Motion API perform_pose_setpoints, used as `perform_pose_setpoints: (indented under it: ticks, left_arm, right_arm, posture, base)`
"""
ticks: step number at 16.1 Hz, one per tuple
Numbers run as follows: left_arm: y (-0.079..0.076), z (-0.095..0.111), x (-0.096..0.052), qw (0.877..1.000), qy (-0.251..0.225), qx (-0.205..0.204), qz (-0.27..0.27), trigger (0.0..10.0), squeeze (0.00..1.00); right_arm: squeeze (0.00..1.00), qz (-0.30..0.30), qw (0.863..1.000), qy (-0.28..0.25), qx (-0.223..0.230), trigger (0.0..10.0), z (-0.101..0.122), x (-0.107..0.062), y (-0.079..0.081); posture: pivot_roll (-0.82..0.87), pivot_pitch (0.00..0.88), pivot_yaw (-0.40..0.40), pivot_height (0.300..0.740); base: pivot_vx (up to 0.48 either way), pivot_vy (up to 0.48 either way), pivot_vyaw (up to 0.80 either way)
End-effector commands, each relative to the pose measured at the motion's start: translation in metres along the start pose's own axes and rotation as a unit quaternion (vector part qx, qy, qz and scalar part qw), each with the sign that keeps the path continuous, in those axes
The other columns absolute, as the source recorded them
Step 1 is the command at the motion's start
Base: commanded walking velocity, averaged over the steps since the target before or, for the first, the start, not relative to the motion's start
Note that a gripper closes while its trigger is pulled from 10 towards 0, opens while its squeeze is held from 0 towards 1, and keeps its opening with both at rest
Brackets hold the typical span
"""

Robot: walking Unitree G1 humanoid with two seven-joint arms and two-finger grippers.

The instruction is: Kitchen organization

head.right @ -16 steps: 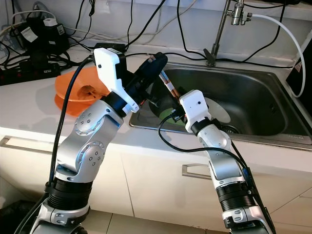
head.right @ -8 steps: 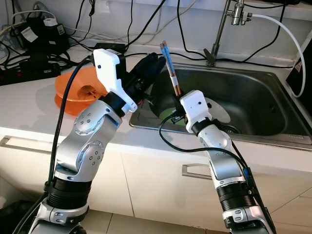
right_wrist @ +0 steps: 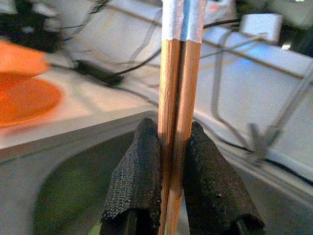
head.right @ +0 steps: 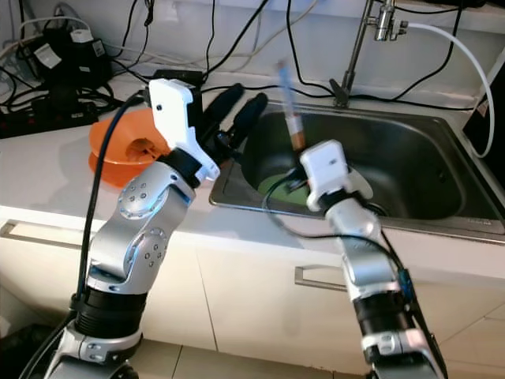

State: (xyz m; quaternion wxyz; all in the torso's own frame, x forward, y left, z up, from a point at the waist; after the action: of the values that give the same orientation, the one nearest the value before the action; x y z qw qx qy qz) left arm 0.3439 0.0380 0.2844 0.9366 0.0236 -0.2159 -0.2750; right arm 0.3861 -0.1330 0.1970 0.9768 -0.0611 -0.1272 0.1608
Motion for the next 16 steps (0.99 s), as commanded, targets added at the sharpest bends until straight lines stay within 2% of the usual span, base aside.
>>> perform_pose_setpoints:
  ticks: [1,2,4,5,7,10,12,14,16]
  left_arm:
    - [0.005,-0.010,0.001,0.999,0.024,0.019,0.021,10.0,0.00]
    - [0.009,-0.019,-0.002,0.998,0.041,0.016,0.038,10.0,0.00]
    - [0.011,-0.031,-0.006,0.996,0.072,0.028,0.043,10.0,0.00]
    - [0.010,-0.032,-0.007,0.996,0.074,0.027,0.039,10.0,0.00]
    - [0.001,-0.039,-0.011,0.995,0.097,0.029,0.014,10.0,0.00]
    - [-0.020,-0.058,-0.028,0.987,0.144,0.025,-0.060,10.0,0.00]
    - [-0.021,-0.063,-0.033,0.980,0.167,0.065,-0.084,10.0,0.00]
    - [-0.023,-0.061,-0.035,0.983,0.157,0.048,-0.080,10.0,0.00]
    - [-0.025,-0.063,-0.040,0.978,0.179,0.058,-0.095,10.0,0.00]
  right_arm:
    - [0.00,-0.035,0.999,0.006,0.011,0.0,0.000,0.002,-0.014]
    - [0.00,-0.063,0.998,0.015,0.023,10.0,-0.002,0.003,-0.022]
    - [0.00,-0.098,0.994,0.040,0.026,10.0,-0.010,0.005,-0.035]
    - [0.00,-0.101,0.994,0.043,0.026,10.0,-0.011,0.006,-0.036]
    - [0.00,-0.119,0.990,0.067,0.036,10.0,-0.020,0.007,-0.045]
    - [0.00,-0.127,0.987,0.094,0.027,10.0,-0.029,0.015,-0.054]
    - [0.00,-0.141,0.983,0.112,0.025,10.0,-0.037,0.018,-0.055]
    - [0.00,-0.131,0.984,0.116,0.028,10.0,-0.039,0.023,-0.048]
    - [0.00,-0.128,0.983,0.125,0.031,10.0,-0.044,0.026,-0.043]
  posture:
    - [0.05,0.022,-0.006,0.740]
    - [0.05,0.021,-0.006,0.740]
    - [0.05,0.021,-0.006,0.740]
    - [0.05,0.021,-0.006,0.740]
    - [0.05,0.024,-0.008,0.740]
    - [0.06,0.018,-0.014,0.740]
    - [0.07,0.011,-0.014,0.740]
    - [0.08,0.005,-0.012,0.740]
    - [0.08,0.004,-0.014,0.740]
  base:
    - [0.000,0.000,0.00]
    - [0.000,0.000,0.00]
    - [0.000,0.000,0.00]
    - [0.000,0.000,0.00]
    - [0.000,0.000,0.00]
    - [0.000,0.000,0.00]
    - [0.000,0.000,0.00]
    - [0.000,0.000,0.00]
    - [0.000,0.000,0.00]
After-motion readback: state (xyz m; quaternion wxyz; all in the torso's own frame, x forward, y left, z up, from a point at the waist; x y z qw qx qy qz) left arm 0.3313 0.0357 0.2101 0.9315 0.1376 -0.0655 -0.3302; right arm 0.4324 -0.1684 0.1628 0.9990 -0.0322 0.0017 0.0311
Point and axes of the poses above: a point about 5 cm out from each wrist's last joint towards the gripper, its own x axis pointing out of the wrist towards the gripper, its own z axis along the axis of the wrist's last joint, y = z × x, the point moved 4 cm from there along x, pointing out of the wrist towards the gripper, and after that the axes turned 9 degrees about x, right-handed, at the moved point
